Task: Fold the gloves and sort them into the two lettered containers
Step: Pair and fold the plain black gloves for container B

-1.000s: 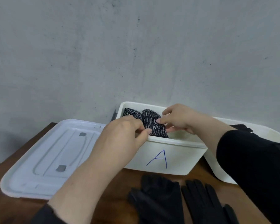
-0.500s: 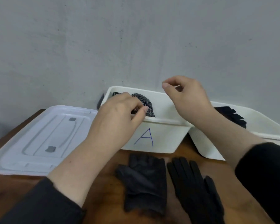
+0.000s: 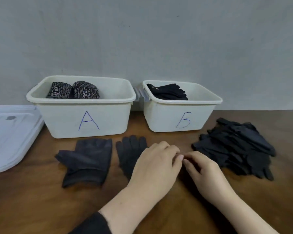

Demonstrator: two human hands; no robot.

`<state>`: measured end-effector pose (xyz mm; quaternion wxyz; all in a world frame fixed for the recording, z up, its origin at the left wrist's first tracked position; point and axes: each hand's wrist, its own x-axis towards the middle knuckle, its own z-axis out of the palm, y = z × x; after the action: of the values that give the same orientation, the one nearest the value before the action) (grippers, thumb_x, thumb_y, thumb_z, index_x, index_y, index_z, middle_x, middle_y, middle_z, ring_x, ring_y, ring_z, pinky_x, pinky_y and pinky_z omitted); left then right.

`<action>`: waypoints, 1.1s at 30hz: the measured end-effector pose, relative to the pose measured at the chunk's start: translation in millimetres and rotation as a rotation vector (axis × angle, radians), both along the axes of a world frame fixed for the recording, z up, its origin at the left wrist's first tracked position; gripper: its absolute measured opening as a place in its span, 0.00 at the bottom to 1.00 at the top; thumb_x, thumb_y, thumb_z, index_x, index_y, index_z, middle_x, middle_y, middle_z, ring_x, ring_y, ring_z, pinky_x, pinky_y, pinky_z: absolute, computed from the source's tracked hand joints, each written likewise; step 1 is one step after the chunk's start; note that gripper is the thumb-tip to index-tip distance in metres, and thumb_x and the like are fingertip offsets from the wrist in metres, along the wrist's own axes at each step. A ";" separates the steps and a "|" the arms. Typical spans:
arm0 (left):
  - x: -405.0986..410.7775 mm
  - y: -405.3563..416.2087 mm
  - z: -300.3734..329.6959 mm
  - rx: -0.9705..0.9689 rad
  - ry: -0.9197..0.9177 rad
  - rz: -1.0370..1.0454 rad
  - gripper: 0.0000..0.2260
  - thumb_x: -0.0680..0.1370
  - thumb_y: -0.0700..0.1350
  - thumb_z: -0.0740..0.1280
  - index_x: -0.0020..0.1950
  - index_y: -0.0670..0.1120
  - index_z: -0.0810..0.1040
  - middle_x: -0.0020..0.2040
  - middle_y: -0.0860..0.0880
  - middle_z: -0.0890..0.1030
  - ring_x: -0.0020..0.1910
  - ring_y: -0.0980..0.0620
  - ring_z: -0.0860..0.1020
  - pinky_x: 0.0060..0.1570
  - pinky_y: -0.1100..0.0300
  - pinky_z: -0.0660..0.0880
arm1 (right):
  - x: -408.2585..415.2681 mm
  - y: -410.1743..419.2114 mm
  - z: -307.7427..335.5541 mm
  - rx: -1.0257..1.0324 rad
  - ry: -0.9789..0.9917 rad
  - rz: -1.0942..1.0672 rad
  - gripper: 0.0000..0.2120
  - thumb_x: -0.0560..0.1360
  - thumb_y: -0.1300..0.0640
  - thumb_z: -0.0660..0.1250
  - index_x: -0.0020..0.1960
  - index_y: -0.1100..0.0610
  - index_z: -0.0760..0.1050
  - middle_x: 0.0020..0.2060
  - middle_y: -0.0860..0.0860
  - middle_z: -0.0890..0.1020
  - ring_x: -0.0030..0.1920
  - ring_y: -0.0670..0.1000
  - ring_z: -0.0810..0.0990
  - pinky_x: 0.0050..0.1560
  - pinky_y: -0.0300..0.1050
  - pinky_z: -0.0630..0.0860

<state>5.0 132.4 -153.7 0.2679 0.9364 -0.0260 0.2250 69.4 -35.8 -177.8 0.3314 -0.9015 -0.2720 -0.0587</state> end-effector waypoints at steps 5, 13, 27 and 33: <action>19.2 -40.5 -15.6 -0.063 0.025 0.077 0.12 0.83 0.54 0.56 0.62 0.57 0.75 0.53 0.59 0.77 0.52 0.59 0.74 0.54 0.57 0.75 | 2.2 -12.4 2.0 0.257 0.069 -0.028 0.09 0.83 0.55 0.63 0.56 0.44 0.80 0.48 0.37 0.83 0.52 0.38 0.81 0.51 0.32 0.76; 44.9 -70.2 -29.6 -0.037 0.078 0.125 0.15 0.84 0.51 0.56 0.69 0.54 0.73 0.58 0.57 0.77 0.55 0.58 0.76 0.52 0.63 0.73 | 23.6 -51.6 9.7 0.334 0.029 -0.126 0.08 0.83 0.50 0.63 0.57 0.45 0.80 0.44 0.39 0.83 0.45 0.40 0.81 0.44 0.31 0.74; 73.0 -108.3 -34.3 -0.057 0.093 -0.008 0.16 0.83 0.51 0.56 0.71 0.54 0.71 0.67 0.59 0.70 0.64 0.59 0.71 0.64 0.56 0.71 | 108.4 -154.2 6.5 0.171 -0.256 -0.529 0.13 0.82 0.56 0.65 0.65 0.52 0.77 0.63 0.47 0.78 0.66 0.51 0.74 0.67 0.58 0.72; 72.1 -104.5 -34.9 -0.051 0.091 -0.042 0.16 0.83 0.52 0.58 0.70 0.54 0.71 0.66 0.60 0.69 0.63 0.60 0.70 0.63 0.60 0.70 | 133.4 -174.6 -0.5 0.076 0.017 -0.637 0.13 0.82 0.50 0.64 0.65 0.49 0.78 0.65 0.48 0.78 0.66 0.55 0.75 0.68 0.59 0.72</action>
<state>77.1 27.9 -188.6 0.2973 0.9378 -0.0276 0.1770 202.8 -210.4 -178.4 0.3322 -0.9287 0.0291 -0.1624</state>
